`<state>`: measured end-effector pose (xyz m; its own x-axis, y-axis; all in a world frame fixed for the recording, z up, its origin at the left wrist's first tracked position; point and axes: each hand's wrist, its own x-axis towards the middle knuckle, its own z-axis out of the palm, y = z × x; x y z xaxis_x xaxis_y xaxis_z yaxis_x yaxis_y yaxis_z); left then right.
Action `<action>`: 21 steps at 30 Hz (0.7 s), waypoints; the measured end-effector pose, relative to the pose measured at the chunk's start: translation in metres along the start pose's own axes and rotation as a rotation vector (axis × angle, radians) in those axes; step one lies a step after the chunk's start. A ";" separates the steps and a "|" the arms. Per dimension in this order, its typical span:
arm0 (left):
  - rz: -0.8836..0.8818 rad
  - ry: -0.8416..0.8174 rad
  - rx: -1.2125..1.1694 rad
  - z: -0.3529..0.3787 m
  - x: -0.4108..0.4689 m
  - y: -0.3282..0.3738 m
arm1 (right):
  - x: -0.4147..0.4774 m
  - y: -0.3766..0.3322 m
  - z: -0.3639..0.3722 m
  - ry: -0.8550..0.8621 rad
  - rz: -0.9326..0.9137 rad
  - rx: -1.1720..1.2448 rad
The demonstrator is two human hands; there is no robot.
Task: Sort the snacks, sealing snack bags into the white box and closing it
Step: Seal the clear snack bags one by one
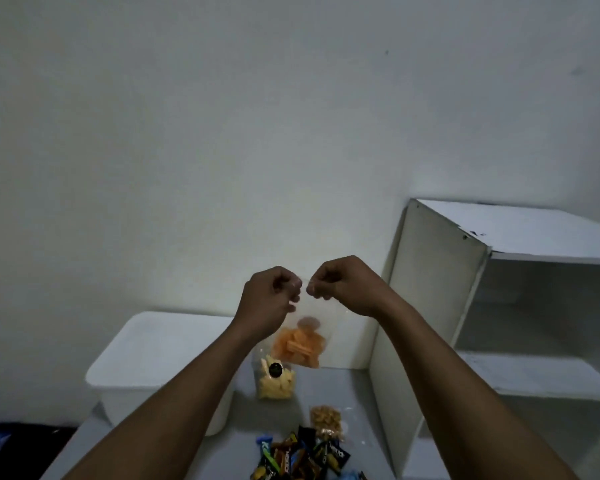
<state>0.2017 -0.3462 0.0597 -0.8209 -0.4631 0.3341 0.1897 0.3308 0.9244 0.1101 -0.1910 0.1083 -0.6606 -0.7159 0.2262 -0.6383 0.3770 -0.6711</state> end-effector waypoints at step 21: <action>0.018 -0.168 -0.071 -0.008 0.009 0.045 | -0.017 -0.025 -0.023 0.215 0.037 0.064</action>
<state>0.2066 -0.3420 0.1059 -0.8943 -0.3119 0.3208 0.2379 0.2758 0.9313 0.1288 -0.1745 0.1377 -0.7562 -0.5583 0.3413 -0.5906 0.3578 -0.7233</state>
